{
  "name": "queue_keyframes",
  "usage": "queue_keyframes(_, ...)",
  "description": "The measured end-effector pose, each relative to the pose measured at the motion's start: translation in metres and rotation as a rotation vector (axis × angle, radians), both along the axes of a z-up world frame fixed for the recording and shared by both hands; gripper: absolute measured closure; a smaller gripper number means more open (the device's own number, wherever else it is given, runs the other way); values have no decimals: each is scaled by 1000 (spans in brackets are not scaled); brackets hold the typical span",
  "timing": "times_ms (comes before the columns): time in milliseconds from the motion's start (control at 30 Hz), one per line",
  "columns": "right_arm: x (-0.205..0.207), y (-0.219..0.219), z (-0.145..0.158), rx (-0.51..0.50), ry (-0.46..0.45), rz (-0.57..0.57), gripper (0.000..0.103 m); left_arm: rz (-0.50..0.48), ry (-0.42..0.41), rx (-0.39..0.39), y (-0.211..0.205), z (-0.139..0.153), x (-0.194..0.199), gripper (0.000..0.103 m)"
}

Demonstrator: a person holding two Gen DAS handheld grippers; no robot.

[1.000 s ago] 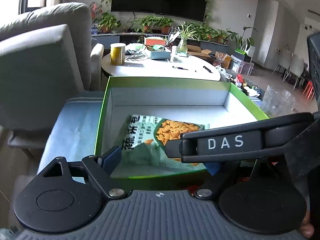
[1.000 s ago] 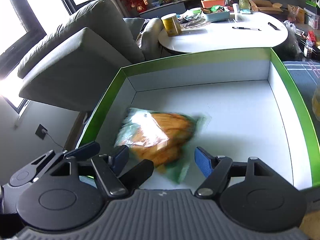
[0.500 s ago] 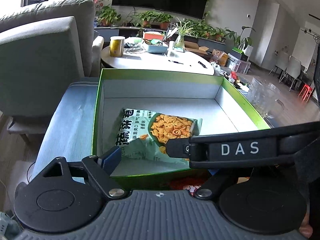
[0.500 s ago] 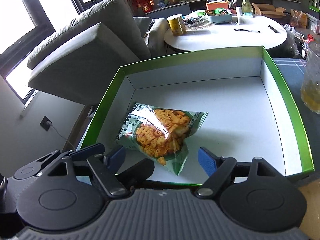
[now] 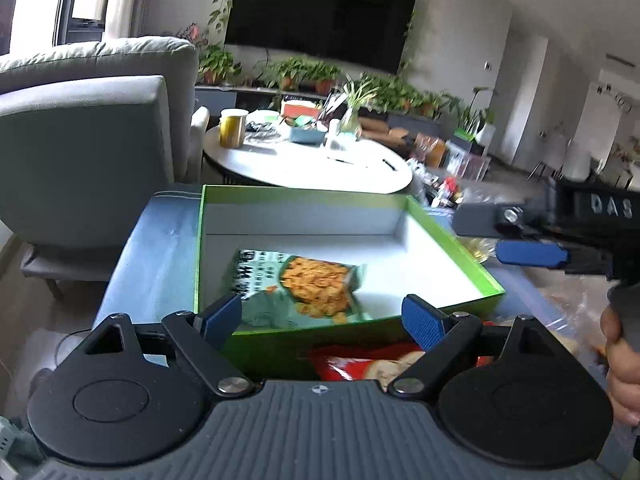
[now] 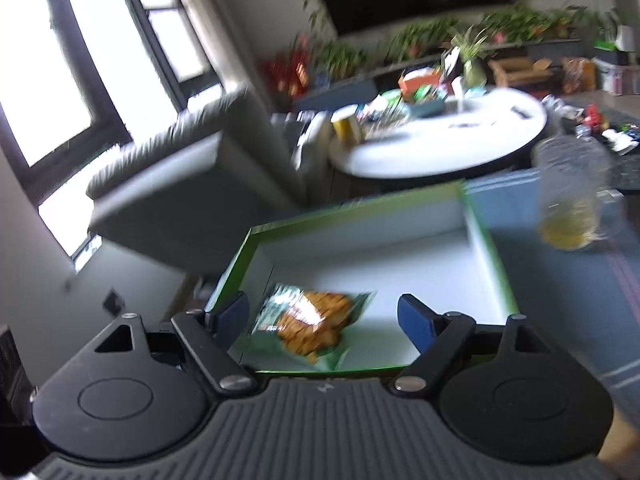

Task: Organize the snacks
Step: 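Reach the right tool to the red crisp bag and grasp it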

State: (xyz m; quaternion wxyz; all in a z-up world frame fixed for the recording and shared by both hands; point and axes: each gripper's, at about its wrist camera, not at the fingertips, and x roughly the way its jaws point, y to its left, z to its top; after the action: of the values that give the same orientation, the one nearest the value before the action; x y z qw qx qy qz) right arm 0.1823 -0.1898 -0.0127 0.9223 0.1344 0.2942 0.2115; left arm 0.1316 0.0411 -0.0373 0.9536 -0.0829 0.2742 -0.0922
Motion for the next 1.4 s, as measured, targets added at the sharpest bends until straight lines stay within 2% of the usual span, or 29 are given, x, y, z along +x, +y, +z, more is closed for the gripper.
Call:
queue_keyframes(100, -19, -14, -5, -9, -28, -20, 23, -8, 17, -35, -5, -3, -11, 17)
queue_keyframes(200, -41, -22, -18, -6, -17, -9, 23, -39, 52, -56, -10, -11, -24, 17)
queue_keyframes(400, -70, -27, -45, -14, 65, -9, 23, -110, 94, -21, -22, -25, -49, 17)
queue_keyframes(600, -71, -24, -54, 5, 117, 6, 23, -173, 85, 52, -37, -34, -65, 17)
queue_keyframes(800, -76, -21, -55, -3, 116, -3, 23, -208, 112, 26, -42, -37, -67, 18)
queue_keyframes(1133, -73, -12, -66, -6, 165, 3, 23, -240, 124, 58, -59, -48, -58, 19)
queue_keyframes(1233, -71, -9, -69, -16, 174, 5, 23, -253, 130, 63, -62, -50, -57, 24)
queue_keyframes(1400, -68, -3, -73, -21, 186, 17, 23, -251, 122, 57, -63, -51, -55, 27)
